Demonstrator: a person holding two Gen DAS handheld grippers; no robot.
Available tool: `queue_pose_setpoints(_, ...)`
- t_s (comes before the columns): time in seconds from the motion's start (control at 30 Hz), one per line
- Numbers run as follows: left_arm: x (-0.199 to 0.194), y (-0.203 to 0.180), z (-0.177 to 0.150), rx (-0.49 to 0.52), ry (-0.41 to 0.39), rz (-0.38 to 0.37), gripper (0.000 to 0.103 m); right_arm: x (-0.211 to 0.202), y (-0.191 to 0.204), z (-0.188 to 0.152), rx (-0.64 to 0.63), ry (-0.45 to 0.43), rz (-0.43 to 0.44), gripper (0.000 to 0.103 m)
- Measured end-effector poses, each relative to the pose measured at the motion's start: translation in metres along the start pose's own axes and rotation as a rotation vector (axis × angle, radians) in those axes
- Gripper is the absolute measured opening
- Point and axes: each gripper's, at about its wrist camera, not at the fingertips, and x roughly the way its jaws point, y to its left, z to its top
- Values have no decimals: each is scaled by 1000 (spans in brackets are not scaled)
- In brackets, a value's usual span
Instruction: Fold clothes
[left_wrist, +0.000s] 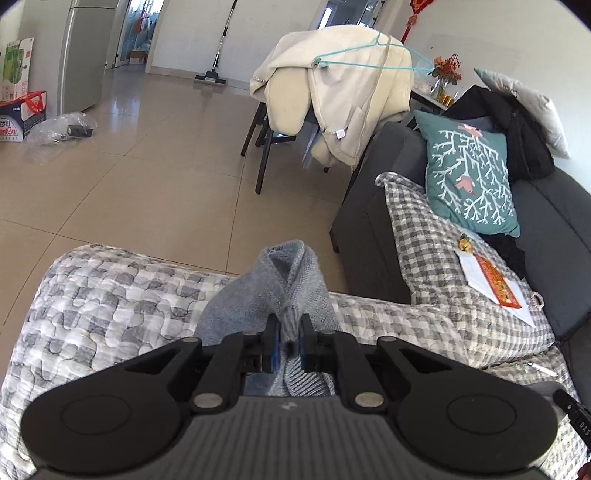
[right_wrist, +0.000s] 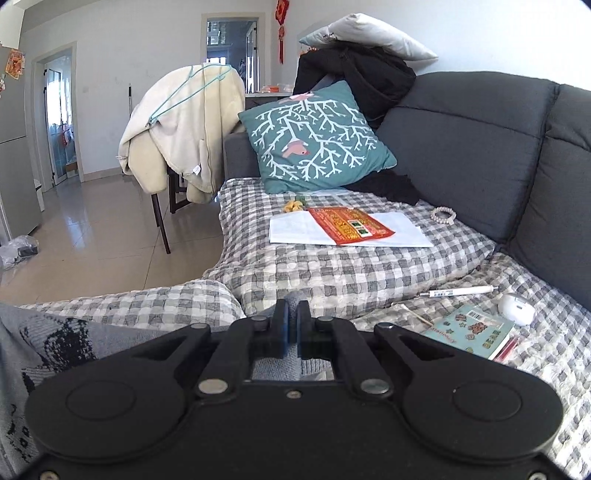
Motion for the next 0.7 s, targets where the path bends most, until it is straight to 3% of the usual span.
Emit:
queue_pose_setpoints(0.03,4,-1,-2,6,13,5,14,3,0,-2,3,13,8,5)
queue_pose_setpoints(0.17,6,-2,-8,44,40,22,45,7,1,-5,16,62,34,9)
queue_pose_setpoints(0.2,4,-3,-10,55,44,24,51,7,1,-5,18,70,41,16)
queue_pose_setpoints(0.3,-6,0,-22,66,74,39,54,3,0,-4,25,77,45,40)
queue_pose_setpoints(0.33,-9,1,-27,68,89,39,55,0,0,-5,30,83,54,43)
queue_pose_setpoints(0.7,-75,22,-95,90,213,60,64,-40,-2,-27,81,224,147,49)
